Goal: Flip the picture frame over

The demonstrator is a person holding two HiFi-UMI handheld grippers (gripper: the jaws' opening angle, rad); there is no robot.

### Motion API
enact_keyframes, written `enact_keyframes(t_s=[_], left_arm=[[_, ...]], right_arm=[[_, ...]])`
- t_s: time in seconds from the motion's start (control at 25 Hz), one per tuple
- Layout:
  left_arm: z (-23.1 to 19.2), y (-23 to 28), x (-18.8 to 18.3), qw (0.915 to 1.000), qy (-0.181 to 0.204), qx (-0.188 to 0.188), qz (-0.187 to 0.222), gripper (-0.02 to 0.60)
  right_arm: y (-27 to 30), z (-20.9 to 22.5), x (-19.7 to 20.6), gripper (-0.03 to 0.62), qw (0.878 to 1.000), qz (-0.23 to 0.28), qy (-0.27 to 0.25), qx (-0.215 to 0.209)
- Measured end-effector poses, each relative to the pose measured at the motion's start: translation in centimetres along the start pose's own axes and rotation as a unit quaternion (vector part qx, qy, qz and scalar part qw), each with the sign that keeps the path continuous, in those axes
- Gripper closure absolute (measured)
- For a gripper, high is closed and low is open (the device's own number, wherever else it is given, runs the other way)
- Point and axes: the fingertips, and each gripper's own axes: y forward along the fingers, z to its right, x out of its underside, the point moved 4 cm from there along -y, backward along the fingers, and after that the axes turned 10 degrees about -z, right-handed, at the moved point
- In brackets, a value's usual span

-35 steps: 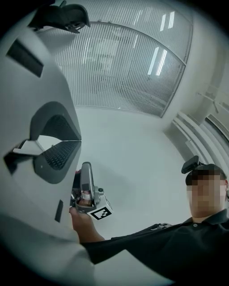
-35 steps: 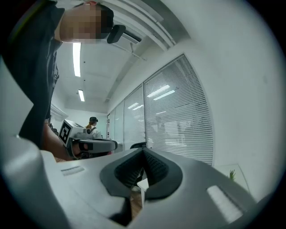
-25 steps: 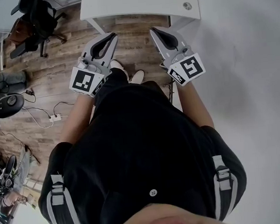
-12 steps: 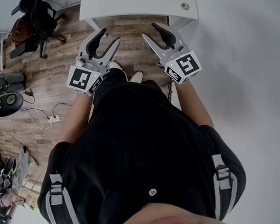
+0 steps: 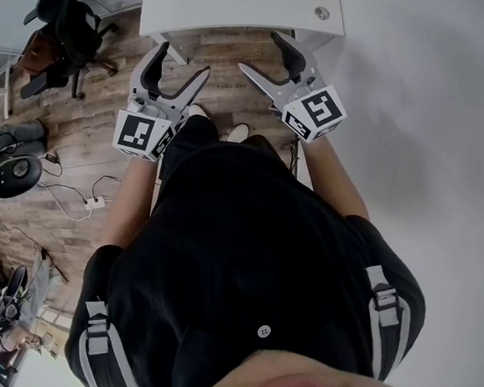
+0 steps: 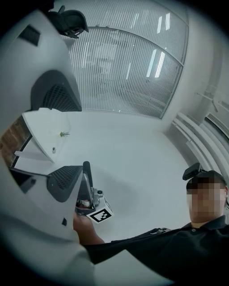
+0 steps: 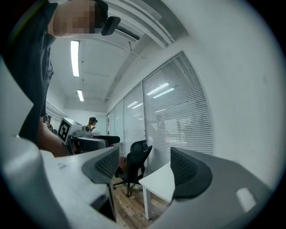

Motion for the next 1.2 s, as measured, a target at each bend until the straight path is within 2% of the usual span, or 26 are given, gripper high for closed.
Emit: enact_keyframes(t_s=[0.12,0.28,0.44,0.96,1.2], left_arm=[[-0.5,0.3,-0.1,0.9999,0.008,-0.004,-0.005,0.206],[-1.7,0.9,-0.2,1.0000,0.001,-0.007,-0.004,0.201],[-3.4,1.7,0.0,0.9999,0.004,0.007,-0.009,0.202],[-14.0,4.7,1.0,0.9986,-0.023,0.039,-0.027,0.204],[-18.8,6.0,0.1,0.9978,-0.015,0.057,-0.030,0.204]], right_arm=[[0.5,0.4,0.1,0.213,1.000,0.000,0.003,0.001],[1.7,0.9,-0.2,0.210,1.000,-0.001,-0.002,-0.003],[3.6,1.6,-0.2,0.210,1.000,-0.008,-0.005,-0.003],[12.9,3.6,0.1,0.210,0.999,-0.047,0.005,0.014],[17.3,4.7,-1.7,0.210,0.998,-0.058,0.003,0.036]])
